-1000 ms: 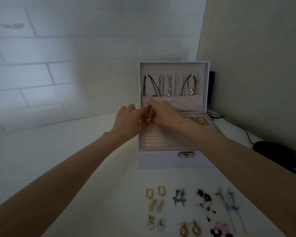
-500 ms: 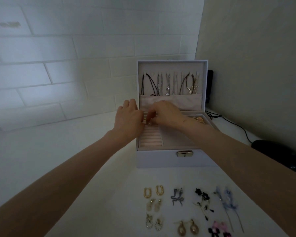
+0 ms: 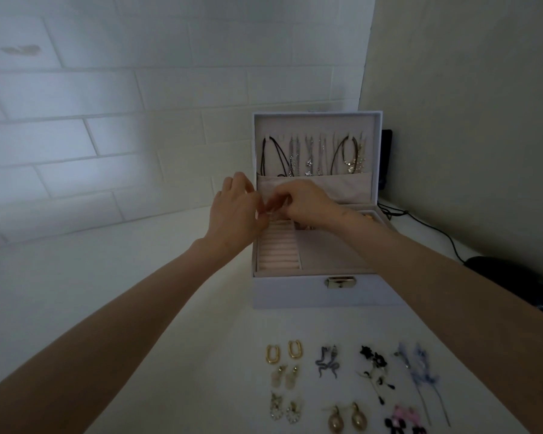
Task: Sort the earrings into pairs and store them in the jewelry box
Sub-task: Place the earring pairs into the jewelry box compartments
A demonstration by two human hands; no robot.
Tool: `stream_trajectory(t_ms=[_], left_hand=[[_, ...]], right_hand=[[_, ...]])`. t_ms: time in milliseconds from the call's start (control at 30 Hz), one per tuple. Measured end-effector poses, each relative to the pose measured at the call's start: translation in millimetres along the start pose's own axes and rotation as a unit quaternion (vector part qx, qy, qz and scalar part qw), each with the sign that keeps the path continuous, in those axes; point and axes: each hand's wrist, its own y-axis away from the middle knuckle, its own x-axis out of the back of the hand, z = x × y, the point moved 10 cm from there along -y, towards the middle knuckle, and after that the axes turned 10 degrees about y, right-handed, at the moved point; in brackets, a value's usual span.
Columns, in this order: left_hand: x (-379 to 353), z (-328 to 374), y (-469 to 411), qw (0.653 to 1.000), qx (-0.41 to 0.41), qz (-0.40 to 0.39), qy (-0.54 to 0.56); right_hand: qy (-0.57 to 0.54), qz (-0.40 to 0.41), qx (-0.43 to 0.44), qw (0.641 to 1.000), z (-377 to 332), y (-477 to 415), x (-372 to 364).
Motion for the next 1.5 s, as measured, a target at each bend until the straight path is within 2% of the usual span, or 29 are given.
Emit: stream_trajectory(t_ms=[100, 233, 467, 633, 933, 1267, 1500], left_hand=[[7, -2, -5, 0.998, 0.004, 0.031, 0.050], [3, -7, -11, 0.997, 0.022, 0.028, 0.073], [-2, -6, -10, 0.999, -0.004, 0.024, 0.037], [-5, 2, -7, 0.999, -0.041, 0.027, -0.010], [-12, 4, -2, 0.995, -0.075, 0.023, -0.057], [-11, -4, -4, 0.998, -0.041, 0.000, -0.043], [-13, 0, -2, 0.997, -0.055, 0.009, -0.055]], right_hand=[[-0.037, -0.014, -0.005, 0.999, -2, 2, 5], [-0.050, 0.003, -0.008, 0.999, 1, 3, 10], [-0.062, 0.012, -0.006, 0.998, 5, 2, 10], [-0.038, -0.013, -0.016, 0.999, 9, -2, -3], [0.037, 0.030, -0.011, 0.999, 9, -3, -9], [0.053, -0.005, -0.026, 0.998, 14, -3, -16], [0.084, 0.027, -0.028, 0.996, 11, 0, -12]])
